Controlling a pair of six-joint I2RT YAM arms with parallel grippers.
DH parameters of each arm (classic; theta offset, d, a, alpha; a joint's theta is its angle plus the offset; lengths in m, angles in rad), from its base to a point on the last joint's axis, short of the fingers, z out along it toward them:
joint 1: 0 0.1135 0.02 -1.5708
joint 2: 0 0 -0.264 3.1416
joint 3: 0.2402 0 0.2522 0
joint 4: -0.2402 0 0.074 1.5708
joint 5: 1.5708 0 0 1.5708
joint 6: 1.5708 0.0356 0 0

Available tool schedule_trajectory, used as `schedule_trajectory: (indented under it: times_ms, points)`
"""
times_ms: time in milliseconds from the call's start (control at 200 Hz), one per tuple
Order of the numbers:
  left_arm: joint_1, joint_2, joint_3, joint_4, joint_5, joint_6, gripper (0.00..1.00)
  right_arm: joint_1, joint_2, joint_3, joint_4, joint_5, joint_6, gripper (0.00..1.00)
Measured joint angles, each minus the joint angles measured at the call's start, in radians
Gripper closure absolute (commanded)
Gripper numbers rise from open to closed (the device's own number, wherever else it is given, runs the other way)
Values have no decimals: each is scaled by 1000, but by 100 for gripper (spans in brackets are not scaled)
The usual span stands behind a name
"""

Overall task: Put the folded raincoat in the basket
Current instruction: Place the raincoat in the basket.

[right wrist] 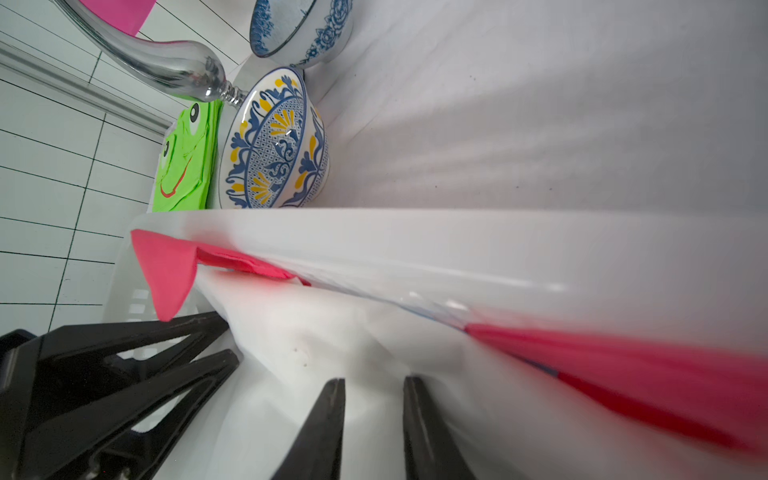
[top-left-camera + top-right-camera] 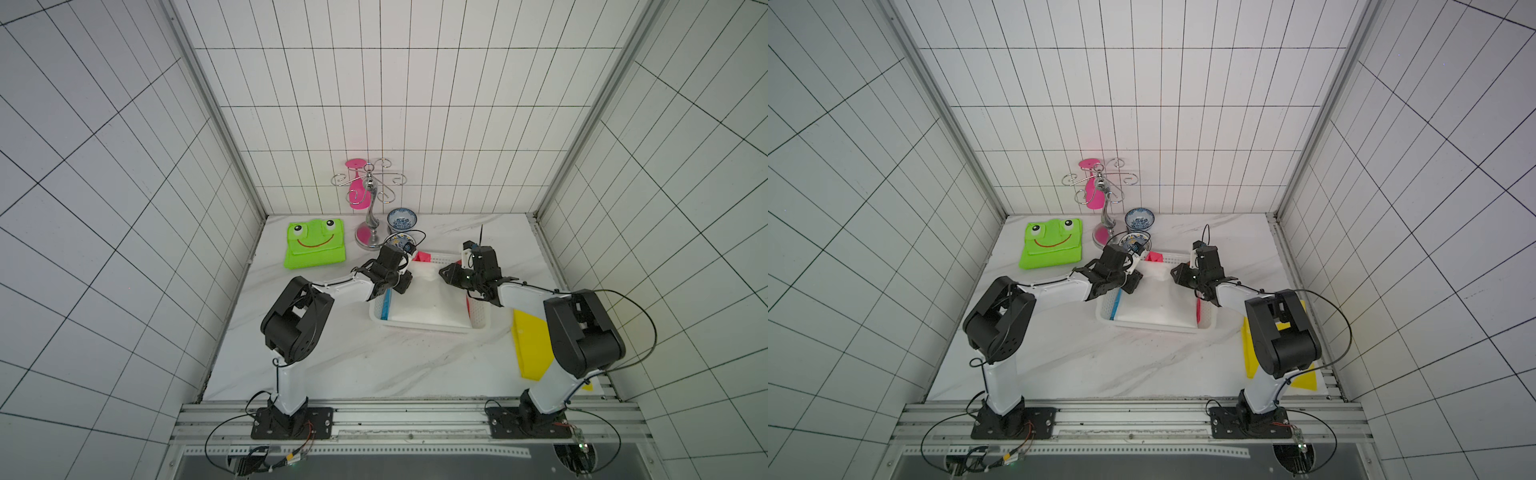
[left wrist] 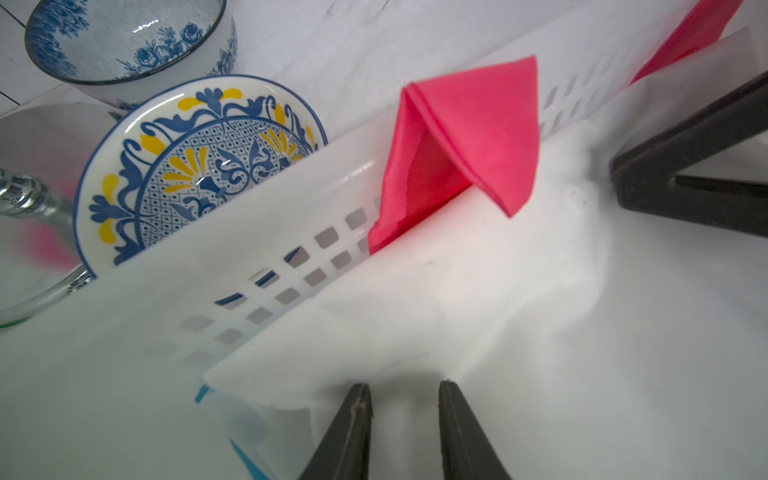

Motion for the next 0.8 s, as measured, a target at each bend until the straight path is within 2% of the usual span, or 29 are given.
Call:
schedule_trajectory:
  times_ms: [135, 265, 425, 450, 485, 610, 685, 800]
  points:
    - [0, -21, 0, -37, 5, 18, 69, -1, -51, 0, -89, 8, -33, 67]
    - [5, -97, 0, -139, 24, 39, 67, 0, -139, 21, -259, 16, -61, 62]
    - [6, -272, 0, -230, 41, 64, 65, 2, -296, 94, -507, 144, -87, 53]
    - [7, -307, -2, -235, 39, 70, 54, 2, -322, 104, -544, 174, -88, 52]
    - [9, -354, -7, -238, 35, 79, 44, 0, -362, 118, -606, 221, -93, 50]
    - [46, -526, -77, -230, 17, 97, 22, -23, -475, 135, -775, 368, -117, 48]
    - [114, -595, -142, -216, 7, 87, 15, -54, -501, 134, -851, 404, -132, 48]
    - [261, -637, -257, -193, -18, 85, 11, -95, -469, 132, -917, 391, -164, 48]
